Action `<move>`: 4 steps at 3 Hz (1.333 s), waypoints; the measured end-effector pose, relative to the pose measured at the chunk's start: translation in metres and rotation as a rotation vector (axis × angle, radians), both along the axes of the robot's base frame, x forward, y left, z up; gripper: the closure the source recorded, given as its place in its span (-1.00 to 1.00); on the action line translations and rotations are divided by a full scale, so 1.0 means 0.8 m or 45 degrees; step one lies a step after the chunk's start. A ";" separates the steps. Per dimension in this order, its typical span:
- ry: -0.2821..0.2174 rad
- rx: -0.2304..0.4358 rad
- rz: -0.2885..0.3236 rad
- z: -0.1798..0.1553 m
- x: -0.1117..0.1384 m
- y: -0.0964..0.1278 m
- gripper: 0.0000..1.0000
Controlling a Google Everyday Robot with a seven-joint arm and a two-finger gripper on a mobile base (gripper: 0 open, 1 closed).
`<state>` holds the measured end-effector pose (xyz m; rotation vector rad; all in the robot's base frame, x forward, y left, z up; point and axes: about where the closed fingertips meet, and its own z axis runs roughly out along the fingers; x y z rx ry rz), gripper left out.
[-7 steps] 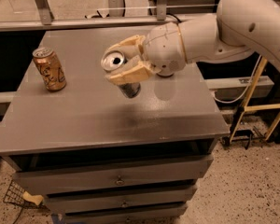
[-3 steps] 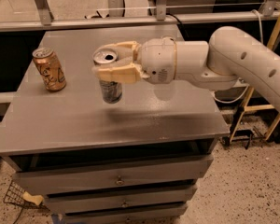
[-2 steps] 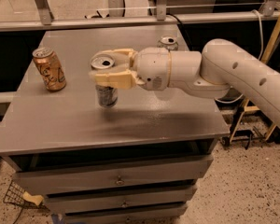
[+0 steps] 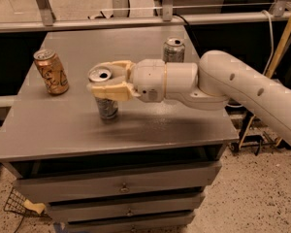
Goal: Place redbull can upright
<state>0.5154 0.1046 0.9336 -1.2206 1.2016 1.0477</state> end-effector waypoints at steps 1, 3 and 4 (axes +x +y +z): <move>0.015 0.011 -0.004 -0.010 -0.001 0.005 1.00; 0.014 0.011 0.002 -0.010 -0.002 0.008 0.65; 0.013 0.010 0.007 -0.009 -0.004 0.011 0.19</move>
Offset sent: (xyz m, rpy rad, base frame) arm 0.0026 0.0051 -0.0190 0.0170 0.0304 -0.0032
